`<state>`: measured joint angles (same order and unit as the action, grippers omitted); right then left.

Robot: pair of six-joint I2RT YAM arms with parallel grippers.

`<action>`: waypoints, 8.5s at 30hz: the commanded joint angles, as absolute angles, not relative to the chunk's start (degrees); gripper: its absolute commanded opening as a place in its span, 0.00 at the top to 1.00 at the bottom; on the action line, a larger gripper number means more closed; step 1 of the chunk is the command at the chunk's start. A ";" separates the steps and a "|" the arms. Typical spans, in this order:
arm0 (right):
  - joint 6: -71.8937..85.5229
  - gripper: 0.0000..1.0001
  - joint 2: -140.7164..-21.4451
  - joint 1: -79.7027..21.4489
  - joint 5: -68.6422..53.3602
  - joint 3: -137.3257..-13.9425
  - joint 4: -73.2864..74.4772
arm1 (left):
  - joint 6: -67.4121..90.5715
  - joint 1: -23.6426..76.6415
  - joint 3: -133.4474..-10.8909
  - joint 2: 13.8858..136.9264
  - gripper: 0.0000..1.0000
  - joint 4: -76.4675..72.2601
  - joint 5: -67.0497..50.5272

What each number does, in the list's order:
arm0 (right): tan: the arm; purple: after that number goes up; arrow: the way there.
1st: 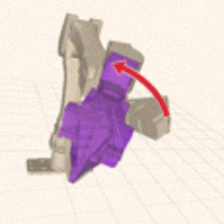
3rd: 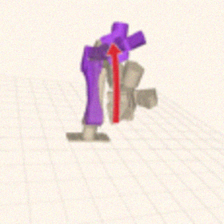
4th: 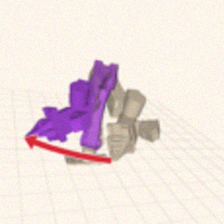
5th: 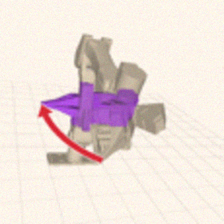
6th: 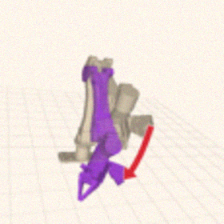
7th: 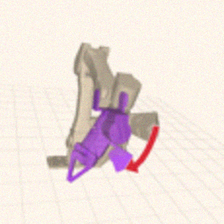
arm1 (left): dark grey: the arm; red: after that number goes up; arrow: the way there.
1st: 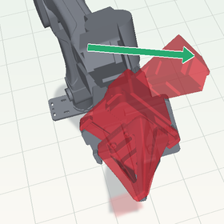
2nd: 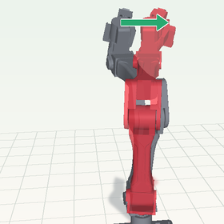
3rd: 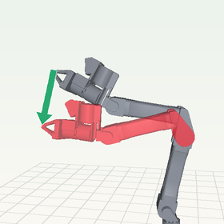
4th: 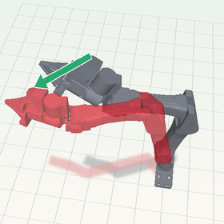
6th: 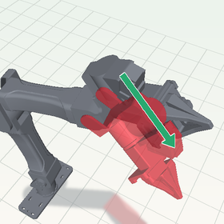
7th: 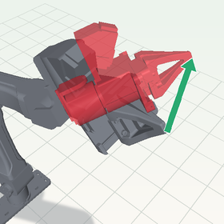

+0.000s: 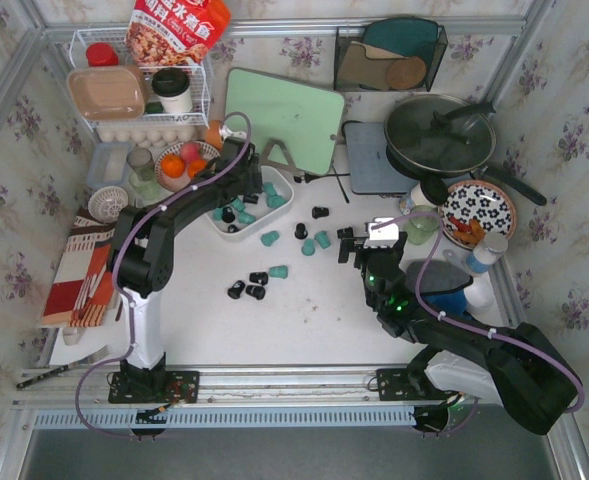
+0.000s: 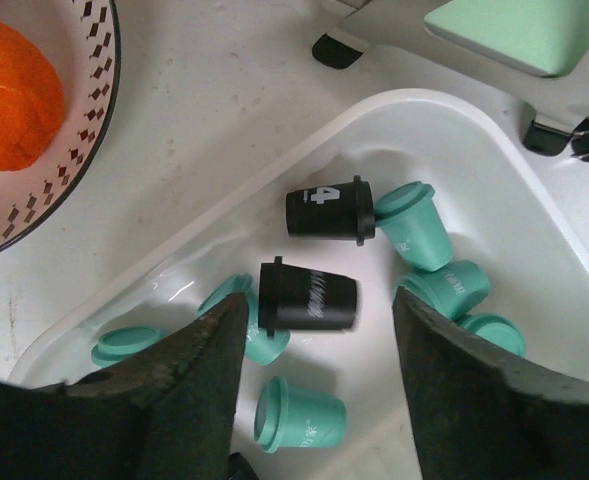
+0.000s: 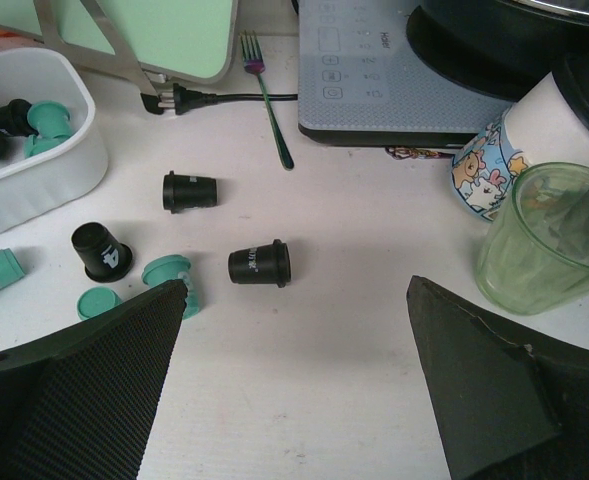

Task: Mix the coffee capsules in the storage basket

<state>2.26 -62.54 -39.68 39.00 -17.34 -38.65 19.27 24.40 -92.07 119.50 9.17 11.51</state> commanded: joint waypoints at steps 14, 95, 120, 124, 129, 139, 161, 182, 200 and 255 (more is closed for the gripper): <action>3.03 0.00 -61.73 -39.64 33.85 -16.65 -40.13 | 19.22 25.58 -65.36 92.27 0.01 3.00 19.44; 8.39 0.64 -105.19 -37.05 8.10 -74.45 -15.33 | 36.64 14.43 -39.46 83.86 0.00 1.64 26.02; 12.02 0.26 -125.30 -39.37 4.17 -98.09 -3.44 | 33.86 14.49 -39.62 84.11 0.00 0.12 23.47; 11.50 0.25 -120.31 -39.37 4.20 -94.25 -3.01 | 25.05 14.53 -38.44 81.66 0.00 -5.22 17.14; 8.08 0.24 -111.40 -39.38 4.91 -83.63 -5.94 | 14.14 15.72 -30.78 68.75 0.00 -16.72 13.05; 7.33 0.23 -97.40 -39.36 9.12 -62.99 -11.39 | -5.06 20.64 -22.77 61.20 0.00 -27.97 10.86; 17.12 0.41 -101.08 -39.36 12.50 -52.45 -11.05 | -7.00 23.12 -18.88 54.50 0.00 -27.29 9.04; 16.82 0.94 -96.78 -39.65 8.68 -54.87 -11.64 | -6.48 23.12 -19.93 55.79 0.00 -26.60 10.55; 8.17 0.98 -112.66 -39.90 8.85 -76.80 -22.29 | -6.59 23.11 -20.56 56.44 0.00 -26.02 10.19; 11.51 0.50 -108.65 -39.73 21.11 -63.57 -11.71 | -6.35 23.12 -21.19 56.87 0.00 -25.09 8.87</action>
<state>10.66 -107.04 -39.79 21.23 -62.52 -12.78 -6.72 23.20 -20.75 56.95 -24.12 9.19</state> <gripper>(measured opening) 0.503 0.999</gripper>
